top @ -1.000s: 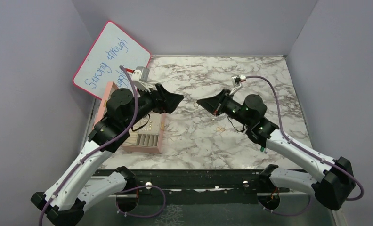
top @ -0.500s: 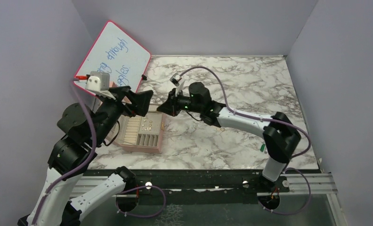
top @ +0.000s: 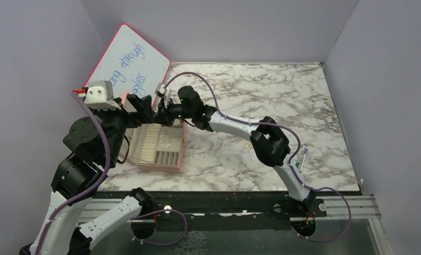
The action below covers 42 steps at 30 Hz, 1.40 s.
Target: Organize the mixed jewelry
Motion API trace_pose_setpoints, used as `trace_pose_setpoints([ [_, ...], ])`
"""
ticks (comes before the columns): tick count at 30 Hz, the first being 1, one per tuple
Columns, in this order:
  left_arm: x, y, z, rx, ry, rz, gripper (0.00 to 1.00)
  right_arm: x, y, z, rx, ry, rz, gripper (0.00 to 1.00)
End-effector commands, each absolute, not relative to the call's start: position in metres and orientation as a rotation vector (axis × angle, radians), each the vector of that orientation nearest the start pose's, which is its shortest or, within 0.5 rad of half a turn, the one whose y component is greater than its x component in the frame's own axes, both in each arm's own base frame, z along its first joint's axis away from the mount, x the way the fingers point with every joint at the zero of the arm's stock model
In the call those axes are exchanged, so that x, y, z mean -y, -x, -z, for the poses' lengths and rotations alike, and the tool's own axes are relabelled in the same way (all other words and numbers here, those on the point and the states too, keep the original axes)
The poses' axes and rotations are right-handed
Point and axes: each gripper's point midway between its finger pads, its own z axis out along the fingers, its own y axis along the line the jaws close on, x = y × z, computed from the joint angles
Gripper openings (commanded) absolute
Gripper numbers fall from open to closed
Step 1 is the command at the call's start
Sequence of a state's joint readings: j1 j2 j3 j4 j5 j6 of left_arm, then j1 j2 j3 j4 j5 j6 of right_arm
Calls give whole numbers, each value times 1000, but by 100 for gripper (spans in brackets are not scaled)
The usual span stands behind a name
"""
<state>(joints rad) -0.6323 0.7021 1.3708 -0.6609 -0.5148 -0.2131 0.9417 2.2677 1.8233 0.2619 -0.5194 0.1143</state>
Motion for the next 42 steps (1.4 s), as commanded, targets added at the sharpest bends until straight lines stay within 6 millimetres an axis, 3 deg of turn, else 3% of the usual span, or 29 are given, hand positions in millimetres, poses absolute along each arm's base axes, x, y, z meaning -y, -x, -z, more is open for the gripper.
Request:
trace_pose_setpoints([
  [1,30,-215,-450,-1549,160,112,96,-595,-298,-163,-1479,1266,-1207,3],
  [9,22,-218,-450,-1533,179,53,96,-609,-282,-129,-1454,1386,-1220,3],
  [18,24,-219,-445,-1543,164,50,96,-618,-292,-114,-1472,1361,-1132,3],
  [42,27,-223,-432,-1570,155,31,97,-610,-310,-137,-1447,1206,-1054,1],
])
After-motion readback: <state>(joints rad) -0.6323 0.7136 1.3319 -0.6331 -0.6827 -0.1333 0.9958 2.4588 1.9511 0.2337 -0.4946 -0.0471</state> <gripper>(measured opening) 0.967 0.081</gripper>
